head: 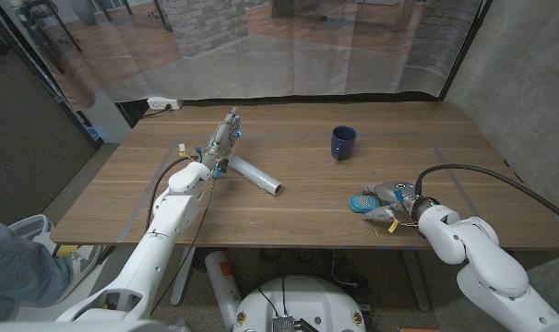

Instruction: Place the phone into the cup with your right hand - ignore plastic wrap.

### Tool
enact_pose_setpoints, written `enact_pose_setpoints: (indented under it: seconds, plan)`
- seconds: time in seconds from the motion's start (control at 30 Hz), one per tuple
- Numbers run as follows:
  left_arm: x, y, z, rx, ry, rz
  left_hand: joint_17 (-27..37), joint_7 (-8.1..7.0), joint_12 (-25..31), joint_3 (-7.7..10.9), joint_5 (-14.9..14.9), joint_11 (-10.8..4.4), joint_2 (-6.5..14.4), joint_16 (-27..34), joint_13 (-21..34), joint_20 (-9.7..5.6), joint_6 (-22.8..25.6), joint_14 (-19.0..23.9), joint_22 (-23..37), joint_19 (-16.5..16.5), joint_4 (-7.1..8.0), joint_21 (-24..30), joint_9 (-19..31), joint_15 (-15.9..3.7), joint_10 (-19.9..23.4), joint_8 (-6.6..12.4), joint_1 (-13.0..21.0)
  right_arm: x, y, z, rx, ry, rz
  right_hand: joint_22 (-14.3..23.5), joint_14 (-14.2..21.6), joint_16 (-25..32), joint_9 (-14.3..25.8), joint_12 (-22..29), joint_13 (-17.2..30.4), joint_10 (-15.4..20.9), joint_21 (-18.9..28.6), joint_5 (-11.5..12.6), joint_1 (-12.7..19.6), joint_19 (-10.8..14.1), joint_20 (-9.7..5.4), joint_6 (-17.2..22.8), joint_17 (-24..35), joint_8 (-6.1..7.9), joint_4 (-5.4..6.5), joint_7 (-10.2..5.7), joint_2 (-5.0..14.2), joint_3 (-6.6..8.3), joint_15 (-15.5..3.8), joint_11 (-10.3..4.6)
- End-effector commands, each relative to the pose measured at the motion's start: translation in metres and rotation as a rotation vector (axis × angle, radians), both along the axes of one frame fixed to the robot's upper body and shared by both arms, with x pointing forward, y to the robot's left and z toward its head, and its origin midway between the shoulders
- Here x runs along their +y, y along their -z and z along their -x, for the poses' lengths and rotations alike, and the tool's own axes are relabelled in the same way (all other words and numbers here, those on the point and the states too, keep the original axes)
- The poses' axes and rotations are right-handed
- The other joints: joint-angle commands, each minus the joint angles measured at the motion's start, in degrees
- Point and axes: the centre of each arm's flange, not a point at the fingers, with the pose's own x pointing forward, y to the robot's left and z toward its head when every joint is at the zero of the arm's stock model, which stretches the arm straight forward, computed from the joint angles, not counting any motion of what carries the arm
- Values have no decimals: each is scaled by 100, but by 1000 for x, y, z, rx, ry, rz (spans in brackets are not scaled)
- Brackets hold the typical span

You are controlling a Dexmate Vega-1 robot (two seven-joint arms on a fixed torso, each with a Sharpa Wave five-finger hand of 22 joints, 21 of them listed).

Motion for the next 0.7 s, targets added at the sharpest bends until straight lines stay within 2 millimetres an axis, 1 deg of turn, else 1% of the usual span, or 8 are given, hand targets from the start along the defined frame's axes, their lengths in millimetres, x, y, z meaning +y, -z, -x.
enact_pose_setpoints:
  seconds: [0.03, 0.13, 0.17, 0.23, 0.33, 0.4, 0.53, 0.7]
  plan:
    - [1, -1, -2, 2, -2, -6, 10, -8, 2, -17, 23, 8, 71, -1, 23, -82, 20, -21, 15, -49, 7, 3, 22, -14, -3, -3, 26, -3, 5, -3, -18, 12, -12, 22, 167, 59, 15, 68, -4, 146, 22, 12, 24, 90, -141, 167, 30, 54, 32, -71, 91, 9, -132, -116]
    - [1, -1, -2, 2, 0, -6, 10, -6, 1, -19, 23, 3, 72, -2, 23, -81, 24, -25, 15, -50, 7, 3, 22, -12, -5, -1, 27, -2, 6, -2, -31, 22, 11, 24, 295, 72, 14, 105, -6, 290, 32, 3, 56, 187, -202, 380, 35, 102, 31, -212, 130, 23, -155, -224]
    - [1, -1, -2, 4, -1, -4, 10, -5, 0, -20, 23, 0, 73, -2, 23, -81, 23, -23, 15, -50, 7, 3, 22, -10, -7, -2, 28, -2, 7, -2, -41, 18, 8, 24, 351, 83, 14, 121, -6, 345, 30, 3, 80, 201, -222, 427, 36, 110, 26, -228, 151, 36, -177, -238]
    - [1, 0, -3, 6, 0, -3, 10, -5, 0, -23, 23, 2, 74, -5, 23, -80, 20, -32, 15, -50, 8, 3, 22, -9, -9, -4, 28, -1, 6, -1, -61, 19, 13, 26, 478, 85, 17, 159, -7, 496, 36, -9, 134, 293, -274, 718, 36, 184, 10, -282, 172, 50, -233, -330]
    - [1, 0, -3, 10, 2, -3, 10, -6, -2, -26, 23, -2, 76, -6, 23, -78, 17, -34, 15, -51, 8, 3, 22, -8, -13, -6, 29, -1, 7, 0, -96, 20, 16, 28, 667, 97, 21, 213, -7, 706, 36, -26, 207, 391, -332, 1102, 42, 277, -2, -370, 224, 78, -285, -397]
    - [0, 1, -4, 13, 3, -5, 10, -8, -2, -28, 23, 0, 77, -5, 23, -78, 16, -33, 15, -52, 8, 3, 22, -13, -12, -6, 30, -1, 8, -2, -77, 17, 7, 31, 816, 115, 24, 238, -8, 820, 46, -42, 248, 476, -406, 1357, 47, 337, -5, -411, 254, 92, -348, -433]
    - [-1, 2, -3, 15, 4, -5, 10, -12, -2, -34, 22, 4, 80, -4, 23, -75, 15, -31, 15, -57, 9, 2, 22, -13, -11, -7, 31, -1, 12, -4, -91, 25, 11, 34, 926, 102, 29, 266, -9, 961, 47, -64, 317, 560, -469, 1695, 53, 413, -10, -420, 315, 123, -387, -482]
    - [-1, 2, -3, 19, -4, -9, 10, -15, 2, -39, 22, 2, 83, -5, 23, -72, 13, -36, 15, -60, 9, 2, 23, -11, -3, -9, 33, -3, 11, -5, -79, 14, 0, 37, 1013, 86, 37, 273, -10, 1044, 34, -90, 381, 598, -515, 1983, 57, 473, -17, -450, 361, 146, -424, -492]
